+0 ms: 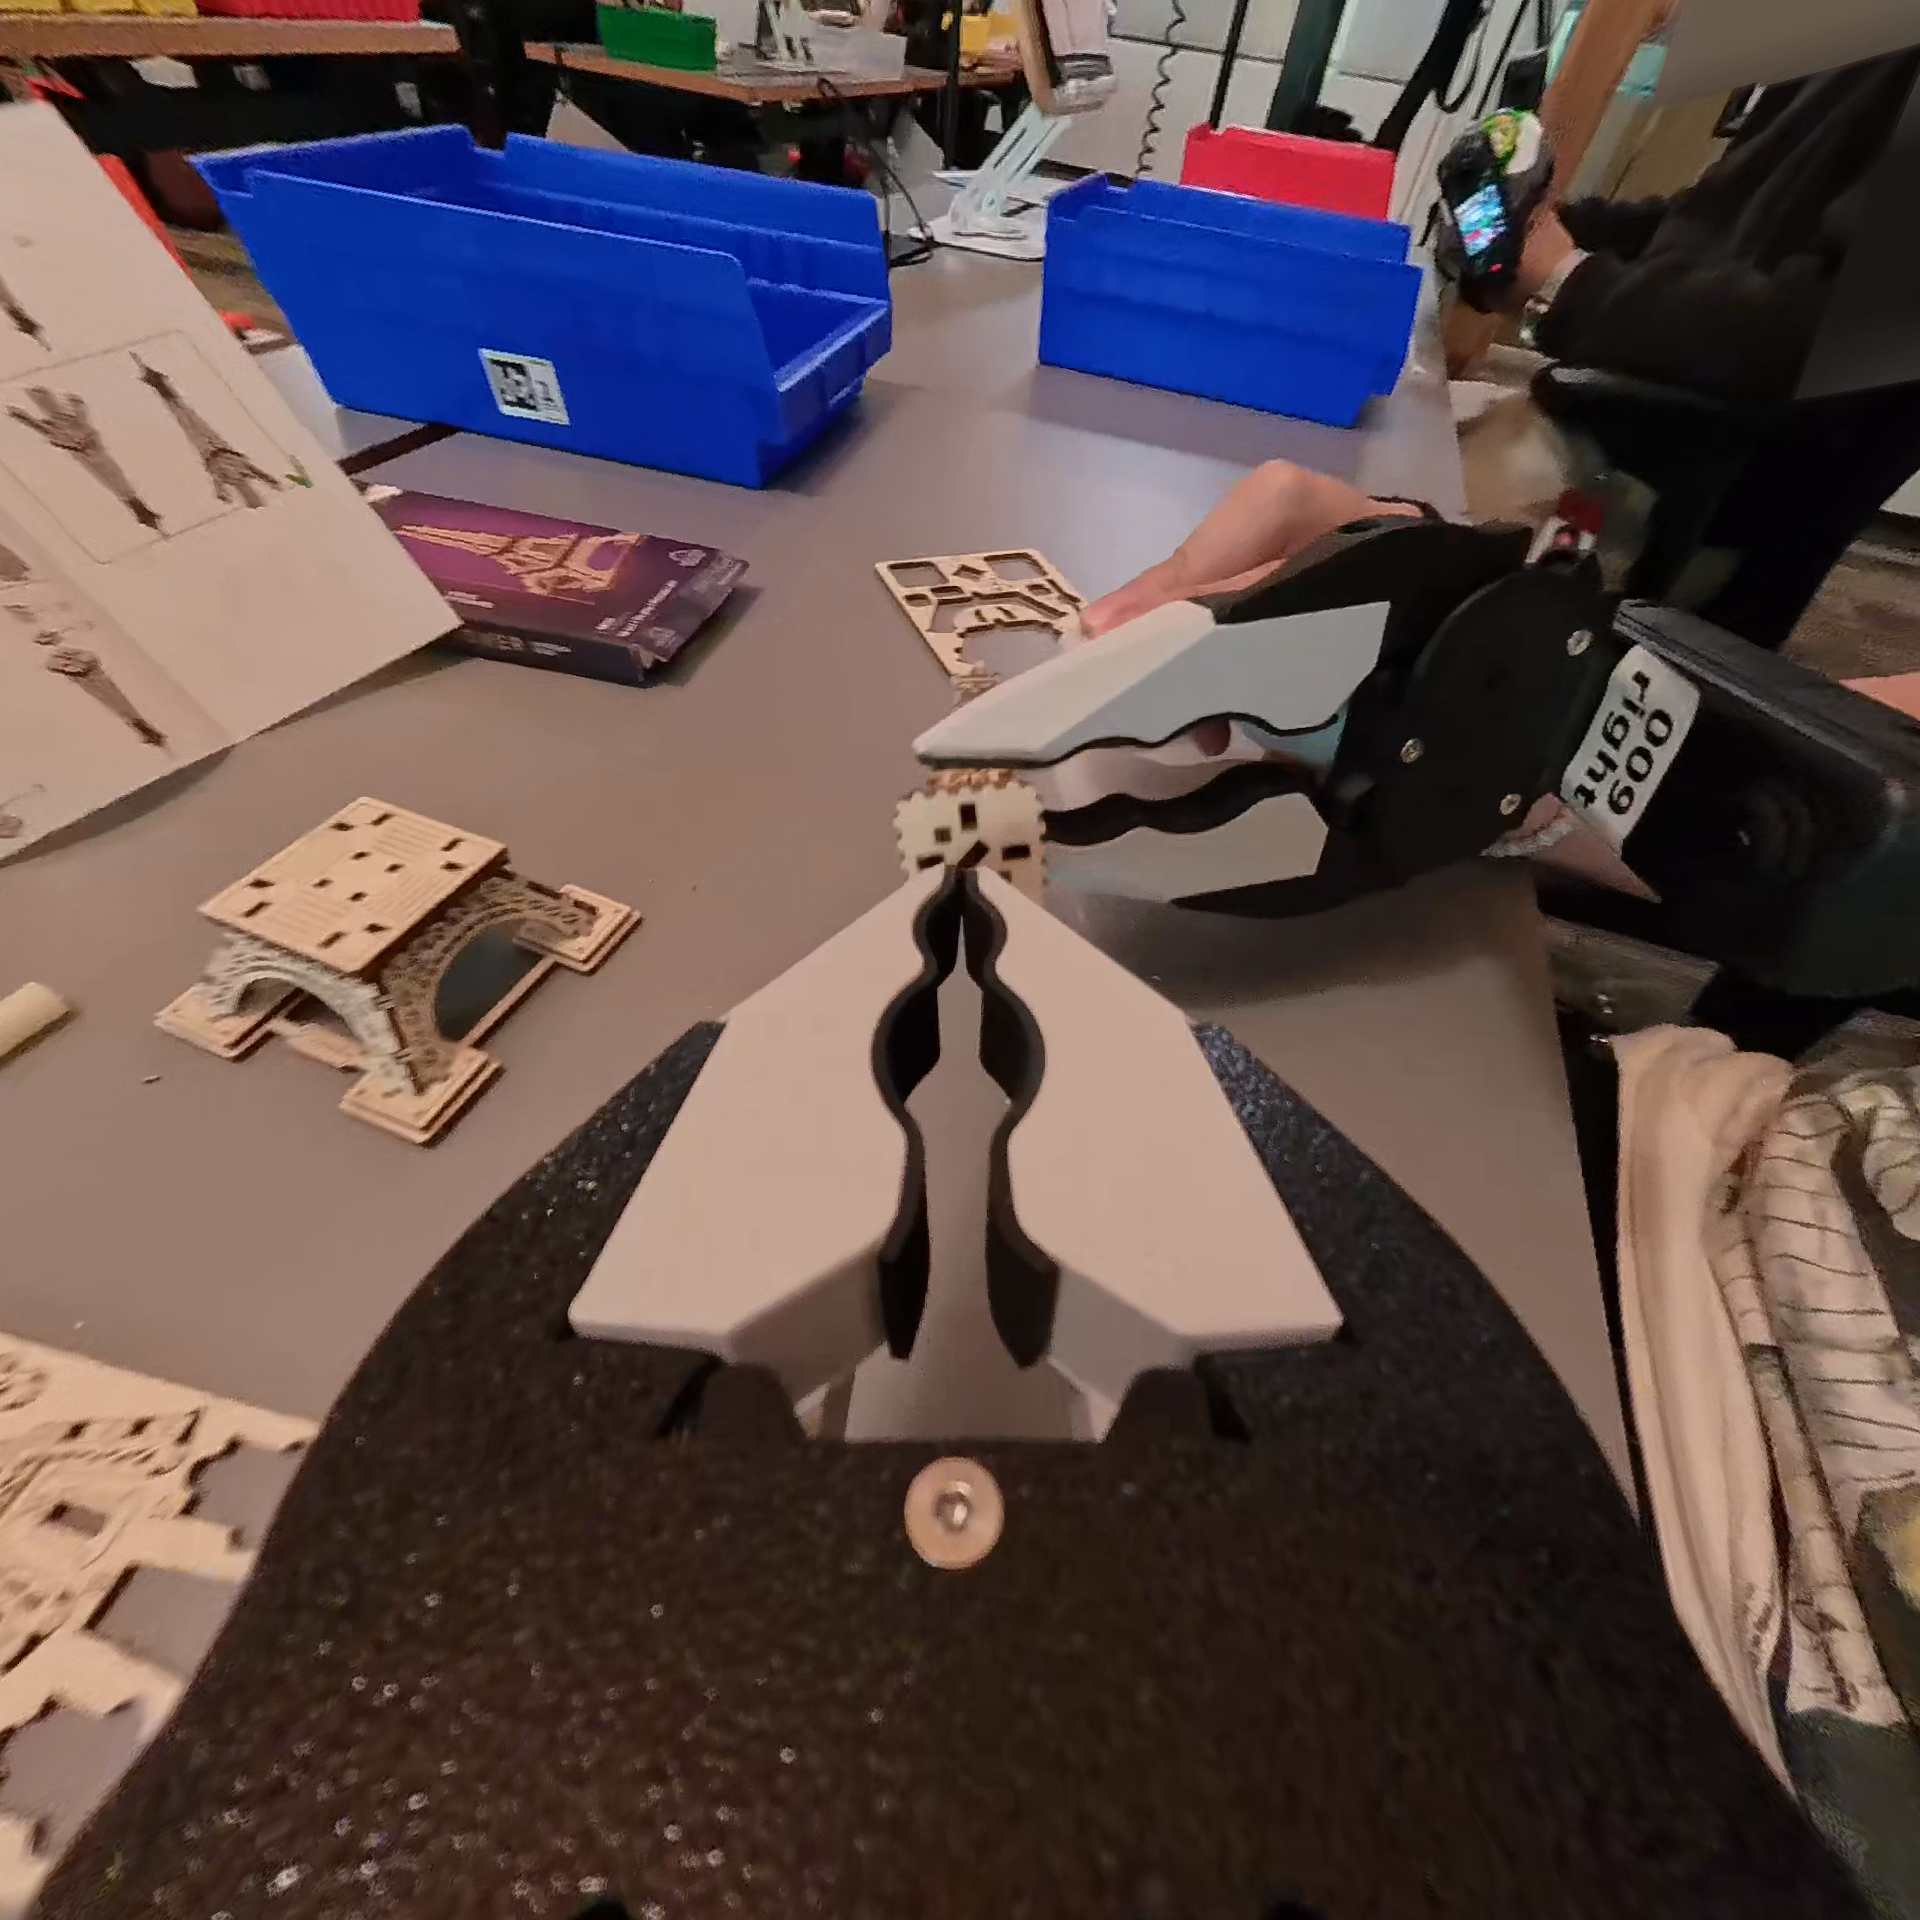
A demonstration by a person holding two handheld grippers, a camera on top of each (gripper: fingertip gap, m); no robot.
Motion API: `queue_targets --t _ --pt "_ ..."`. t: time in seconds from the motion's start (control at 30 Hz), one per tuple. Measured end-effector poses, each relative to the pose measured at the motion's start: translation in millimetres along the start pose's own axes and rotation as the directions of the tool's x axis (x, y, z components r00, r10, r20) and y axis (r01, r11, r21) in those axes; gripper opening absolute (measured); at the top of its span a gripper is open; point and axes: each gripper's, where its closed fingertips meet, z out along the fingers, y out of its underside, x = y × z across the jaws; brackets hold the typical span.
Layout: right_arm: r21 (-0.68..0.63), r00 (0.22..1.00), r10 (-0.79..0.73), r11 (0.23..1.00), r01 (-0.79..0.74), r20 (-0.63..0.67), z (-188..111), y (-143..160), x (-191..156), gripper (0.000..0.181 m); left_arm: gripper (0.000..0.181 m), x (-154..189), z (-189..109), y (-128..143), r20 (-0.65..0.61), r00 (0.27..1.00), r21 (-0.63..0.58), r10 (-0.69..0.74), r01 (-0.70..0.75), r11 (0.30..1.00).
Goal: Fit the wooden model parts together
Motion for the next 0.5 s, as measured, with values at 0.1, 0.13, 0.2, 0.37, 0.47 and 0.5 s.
queue_targets --t 0.1,0.13,0.2,0.37,0.47,0.5 --pt "-0.014 1.0 -0.006 1.0 0.007 0.012 1.8 1.9 -3.3 0.015 0.0 0.9 2.9 6.5 -0.012 1.0 -0.021 -0.004 0.003 1.0" --pt "-0.029 1.0 0.002 1.0 -0.001 0.007 1.3 5.7 -1.1 0.015 0.0 -2.5 -0.9 5.9 0.0 1.0 -0.022 -0.001 0.001 1.0" --pt "-0.029 1.0 0.03 0.999 -0.03 0.006 1.0 8.3 0.9 0.015 0.0 -3.8 -6.2 0.4 -0.004 1.0 0.001 -0.004 0.004 1.0" --pt "-0.032 1.0 -0.013 0.999 0.014 0.014 2.5 4.5 -3.5 0.015 0.0 3.4 3.5 6.3 -0.023 1.0 -0.023 0.01 -0.01 1.0" --pt "-0.047 1.0 0.012 0.999 -0.012 -0.013 1.4 8.8 3.8 0.015 0.0 -2.4 -4.6 1.1 -0.013 1.0 0.007 -0.002 0.002 1.0" --pt "-0.034 1.0 0.004 0.999 -0.004 -0.009 2.1 4.4 2.5 0.014 0.0 -0.4 -1.5 0.3 -0.022 1.0 0.017 -0.011 0.011 1.0"
